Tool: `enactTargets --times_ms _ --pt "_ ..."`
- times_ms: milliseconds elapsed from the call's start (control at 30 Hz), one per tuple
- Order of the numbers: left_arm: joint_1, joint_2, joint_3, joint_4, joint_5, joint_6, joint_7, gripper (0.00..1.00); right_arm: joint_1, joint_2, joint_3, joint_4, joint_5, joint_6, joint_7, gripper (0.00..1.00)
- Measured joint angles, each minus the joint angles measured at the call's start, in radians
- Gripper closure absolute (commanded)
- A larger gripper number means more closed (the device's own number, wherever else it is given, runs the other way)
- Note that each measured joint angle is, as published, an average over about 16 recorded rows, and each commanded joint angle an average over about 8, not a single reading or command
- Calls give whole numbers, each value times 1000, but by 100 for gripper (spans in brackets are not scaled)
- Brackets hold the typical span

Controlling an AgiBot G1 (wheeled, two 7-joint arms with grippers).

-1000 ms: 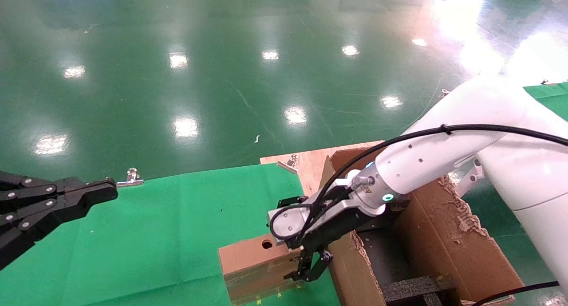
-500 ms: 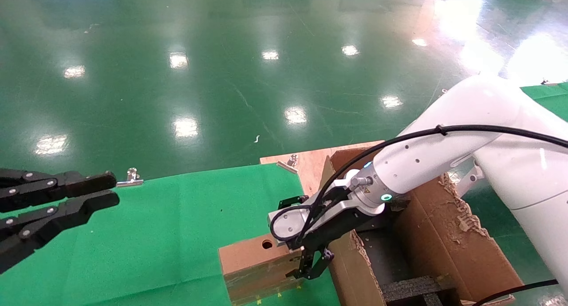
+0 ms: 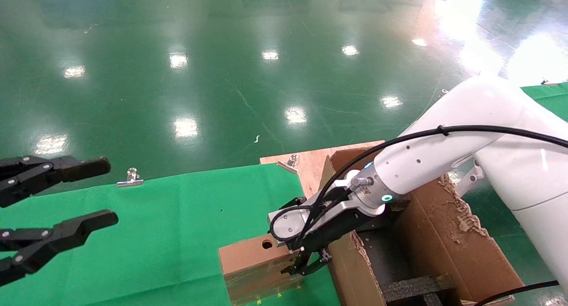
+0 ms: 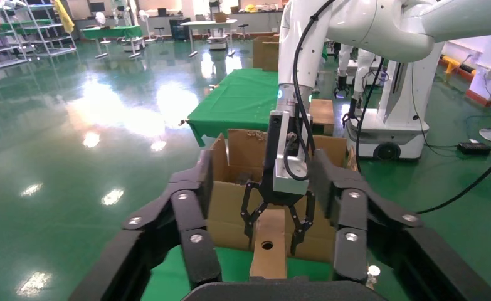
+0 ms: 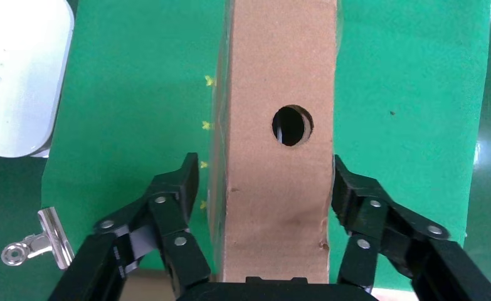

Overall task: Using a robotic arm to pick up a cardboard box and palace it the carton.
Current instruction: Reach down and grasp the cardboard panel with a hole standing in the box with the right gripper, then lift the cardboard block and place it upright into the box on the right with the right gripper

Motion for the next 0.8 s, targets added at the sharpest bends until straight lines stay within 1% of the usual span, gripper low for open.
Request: enactTargets --times_ms 533,667,800 --pt "0 0 0 0 0 0 0 0 2 3 4 -4 9 1 1 100" --pt "0 0 0 0 0 0 0 0 20 8 13 -22 25 1 2 100" --pt "0 0 0 0 0 0 0 0 61 17 25 -53 49 -3 0 100"
